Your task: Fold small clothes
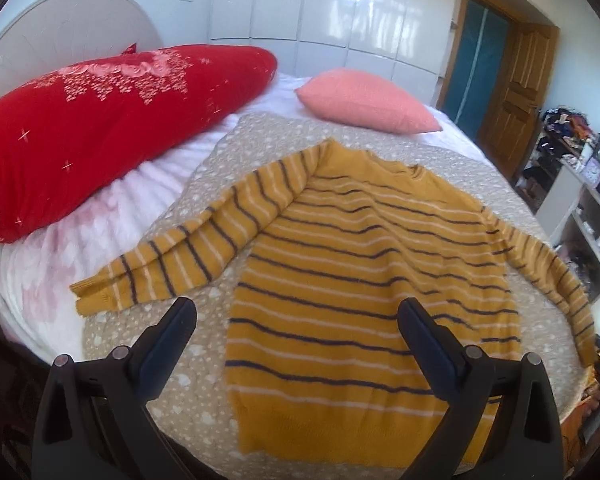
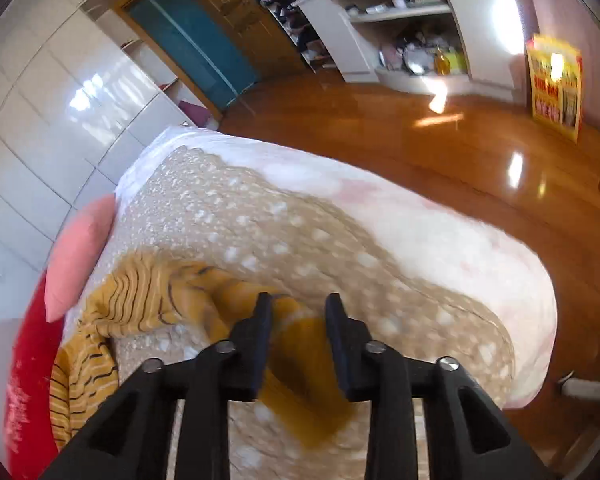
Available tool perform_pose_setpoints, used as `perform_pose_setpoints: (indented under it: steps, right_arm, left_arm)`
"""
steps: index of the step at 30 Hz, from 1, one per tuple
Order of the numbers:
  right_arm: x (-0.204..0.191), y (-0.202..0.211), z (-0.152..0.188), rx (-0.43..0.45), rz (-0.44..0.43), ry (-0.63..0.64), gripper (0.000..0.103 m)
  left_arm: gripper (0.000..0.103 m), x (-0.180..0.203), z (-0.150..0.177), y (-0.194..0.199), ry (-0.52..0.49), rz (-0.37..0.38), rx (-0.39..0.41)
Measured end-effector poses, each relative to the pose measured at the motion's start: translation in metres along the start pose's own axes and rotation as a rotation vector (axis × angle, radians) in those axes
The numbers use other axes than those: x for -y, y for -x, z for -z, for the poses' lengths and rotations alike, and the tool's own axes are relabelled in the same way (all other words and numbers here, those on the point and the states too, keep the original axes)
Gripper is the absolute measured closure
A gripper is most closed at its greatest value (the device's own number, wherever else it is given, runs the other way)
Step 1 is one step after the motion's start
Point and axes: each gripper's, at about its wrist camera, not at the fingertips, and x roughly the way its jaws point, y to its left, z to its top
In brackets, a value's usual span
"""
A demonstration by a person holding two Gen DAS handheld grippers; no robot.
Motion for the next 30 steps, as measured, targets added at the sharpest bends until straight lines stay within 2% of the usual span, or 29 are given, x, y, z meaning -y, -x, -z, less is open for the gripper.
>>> perform_pose_setpoints:
  steps: [2, 4, 8, 10, 11, 13, 14, 15, 16, 17, 19, 20, 22, 23, 24, 26, 28, 30]
  right_arm:
    - [0.007, 0.004, 0.011, 0.01, 0.018, 0.054, 0.053]
    - [0.001, 0.006, 0.019, -0.023, 0.021, 0.133, 0.052]
    - [-0.039, 0.0, 0.02, -0.049, -0.004, 0.291, 0.046]
    - [-0.067, 0.006, 0.029, -0.057, -0.036, 0.447, 0.04]
    - [-0.085, 0.002, 0.034, -0.086, -0.031, 0.503, 0.034]
    - [-0.105, -0.011, 0.049, -0.124, 0.06, 0.688, 0.034]
    - [-0.108, -0.017, 0.053, -0.134, 0.1, 0.743, 0.04]
    - [-0.106, -0.022, 0.055, -0.148, 0.127, 0.787, 0.071]
    - [-0.102, -0.027, 0.053, -0.183, 0.13, 0.797, 0.09]
    - [-0.095, -0.03, 0.041, -0.223, 0.105, 0.764, 0.092]
    - [-0.08, -0.029, 0.007, -0.188, 0.079, 0.658, 0.092]
    - [-0.075, -0.03, -0.007, -0.169, 0.094, 0.613, 0.092]
    - [-0.048, -0.045, -0.047, -0.143, 0.147, 0.428, 0.09]
    - [-0.039, -0.049, -0.057, -0.142, 0.177, 0.369, 0.084]
    - [-0.029, -0.05, -0.066, -0.13, 0.233, 0.298, 0.082]
    - [-0.03, -0.036, -0.066, -0.08, 0.24, 0.266, 0.082]
    - [-0.041, -0.013, -0.044, -0.059, 0.156, 0.28, 0.072]
    - [-0.054, 0.005, -0.02, -0.095, 0.035, 0.309, 0.056]
  left_arm:
    - [0.003, -0.004, 0.002, -0.009, 0.005, -0.025, -0.017]
    - [0.003, -0.007, 0.004, -0.017, 0.021, -0.036, -0.041]
    - [0.003, -0.011, 0.01, -0.026, 0.05, -0.03, -0.069]
    - [0.003, -0.01, 0.014, -0.027, 0.041, -0.038, -0.07]
    - [0.003, -0.01, 0.015, -0.028, 0.036, -0.045, -0.069]
    - [0.003, -0.011, 0.016, -0.029, 0.031, -0.059, -0.07]
    - [0.003, -0.013, 0.016, -0.029, 0.032, -0.066, -0.069]
    - [0.003, -0.014, 0.017, -0.029, 0.035, -0.071, -0.068]
    - [0.003, -0.017, 0.017, -0.029, 0.037, -0.077, -0.069]
    - [0.003, -0.021, 0.017, -0.03, 0.043, -0.084, -0.069]
    - [0.003, -0.027, 0.016, -0.031, 0.056, -0.092, -0.068]
    - [0.003, -0.031, 0.016, -0.032, 0.071, -0.092, -0.067]
    - [0.003, -0.036, 0.015, -0.033, 0.096, -0.08, -0.07]
    - [0.003, -0.039, 0.016, -0.033, 0.107, -0.073, -0.073]
    - [0.003, -0.042, 0.016, -0.033, 0.115, -0.07, -0.077]
    - [0.003, -0.049, 0.02, -0.032, 0.115, -0.068, -0.085]
    - [0.003, -0.057, 0.024, -0.036, 0.112, -0.061, -0.104]
    - [0.003, -0.066, 0.029, -0.046, 0.114, -0.028, -0.145]
